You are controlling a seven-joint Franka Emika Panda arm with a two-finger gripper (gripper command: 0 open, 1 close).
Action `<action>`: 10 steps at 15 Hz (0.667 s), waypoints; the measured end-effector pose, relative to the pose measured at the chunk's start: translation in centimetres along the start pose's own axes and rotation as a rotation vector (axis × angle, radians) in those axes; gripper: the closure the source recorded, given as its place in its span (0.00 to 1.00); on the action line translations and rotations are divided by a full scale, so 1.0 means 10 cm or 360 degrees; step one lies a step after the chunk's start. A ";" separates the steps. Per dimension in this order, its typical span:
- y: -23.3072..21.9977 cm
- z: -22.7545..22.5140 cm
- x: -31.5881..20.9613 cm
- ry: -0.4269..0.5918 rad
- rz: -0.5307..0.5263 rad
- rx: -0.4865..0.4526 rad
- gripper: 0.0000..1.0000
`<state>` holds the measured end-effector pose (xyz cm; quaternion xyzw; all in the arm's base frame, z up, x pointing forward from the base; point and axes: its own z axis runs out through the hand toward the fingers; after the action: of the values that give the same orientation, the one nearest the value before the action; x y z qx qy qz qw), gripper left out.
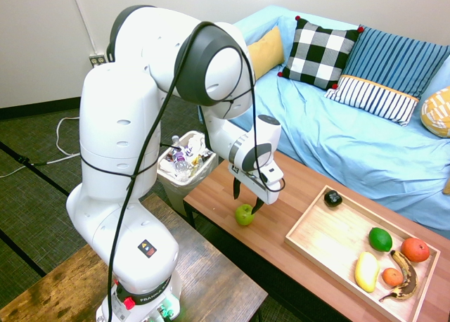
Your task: Put the apple in the tray
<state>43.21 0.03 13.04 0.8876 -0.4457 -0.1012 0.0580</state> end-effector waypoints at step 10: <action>0.07 0.37 0.08 -0.0048 0.0090 -0.0061 1.00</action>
<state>42.27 -1.11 9.50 0.8718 -0.4693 -0.1214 0.0710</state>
